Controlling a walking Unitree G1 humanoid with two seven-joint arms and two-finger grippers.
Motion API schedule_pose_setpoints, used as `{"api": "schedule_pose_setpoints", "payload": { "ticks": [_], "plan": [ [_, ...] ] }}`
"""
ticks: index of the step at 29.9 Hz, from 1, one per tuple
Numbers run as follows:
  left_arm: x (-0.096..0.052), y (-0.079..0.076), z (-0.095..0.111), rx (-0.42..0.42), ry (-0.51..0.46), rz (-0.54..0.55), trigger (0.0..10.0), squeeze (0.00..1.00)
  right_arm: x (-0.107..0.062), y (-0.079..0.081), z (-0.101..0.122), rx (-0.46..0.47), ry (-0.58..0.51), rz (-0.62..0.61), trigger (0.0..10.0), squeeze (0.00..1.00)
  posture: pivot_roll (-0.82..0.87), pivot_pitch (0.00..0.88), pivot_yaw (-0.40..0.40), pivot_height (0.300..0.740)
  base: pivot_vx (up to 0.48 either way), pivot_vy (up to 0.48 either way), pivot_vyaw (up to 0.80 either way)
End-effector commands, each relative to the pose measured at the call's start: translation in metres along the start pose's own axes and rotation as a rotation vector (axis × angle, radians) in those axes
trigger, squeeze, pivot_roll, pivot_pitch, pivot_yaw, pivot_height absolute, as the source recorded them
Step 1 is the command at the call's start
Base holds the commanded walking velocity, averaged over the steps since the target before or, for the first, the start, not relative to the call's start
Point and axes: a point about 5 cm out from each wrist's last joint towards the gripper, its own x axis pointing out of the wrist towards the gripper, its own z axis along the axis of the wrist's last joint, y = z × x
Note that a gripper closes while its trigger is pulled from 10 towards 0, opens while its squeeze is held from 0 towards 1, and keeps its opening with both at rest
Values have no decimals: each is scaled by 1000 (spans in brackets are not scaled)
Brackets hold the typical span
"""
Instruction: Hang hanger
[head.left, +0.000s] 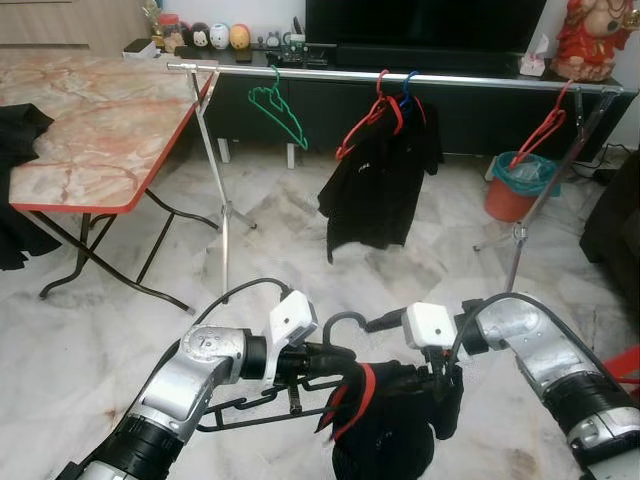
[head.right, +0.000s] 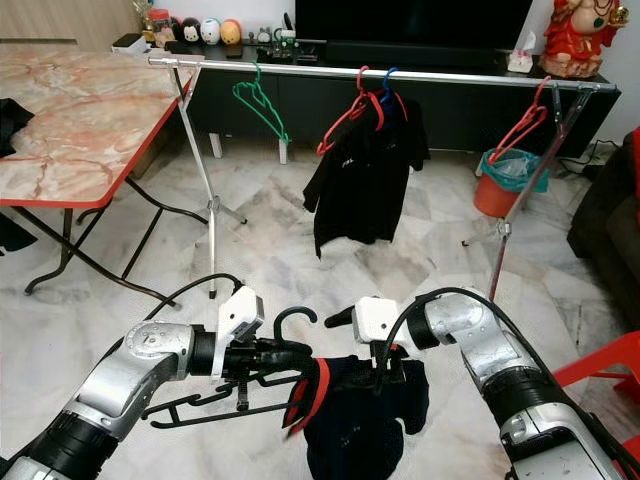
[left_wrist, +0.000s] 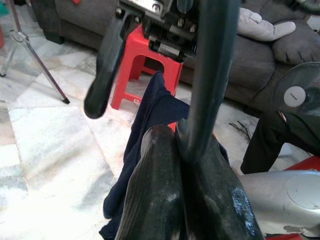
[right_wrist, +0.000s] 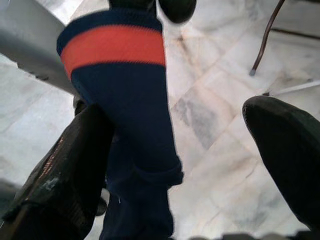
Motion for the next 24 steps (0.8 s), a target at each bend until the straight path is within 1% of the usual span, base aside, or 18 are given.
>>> {"api": "schedule_pose_setpoints", "payload": {
  "ticks": [1,6,7,8,9,10,16,24],
  "plan": [
    [1,-3,9,27,-23,-21,10000,0,0,0,0,-17,20,25,10000,0,85,0,-30,740,0,0,0],
    [1,-3,9,28,-21,-21,10000,0,1,1,-1,-16,31,37,10000,0,88,0,-30,740,0,0,0],
    [1,-3,9,27,-24,-22,10000,0,2,1,-3,2,31,39,9843,0,88,0,-30,740,0,0,0],
    [1,-4,9,28,-23,-23,10000,0,2,1,-3,2,30,44,4471,0,89,0,-30,740,0,0,0],
    [2,-4,9,28,-24,-24,10000,0,3,1,-3,1,30,49,1608,0,89,0,-30,740,0,0,0],
    [2,-4,10,28,-25,-24,10000,0,3,2,-3,7,29,55,0,0,89,0,-30,740,0,0,0],
    [3,-4,12,29,-33,-28,10000,0,7,5,-6,12,45,82,0,0,92,0,-32,740,0,0,0],
    [4,-4,13,28,-41,-30,10000,0,10,5,-7,19,49,83,0,0,93,0,-35,740,0,0,0]
  ]
}}
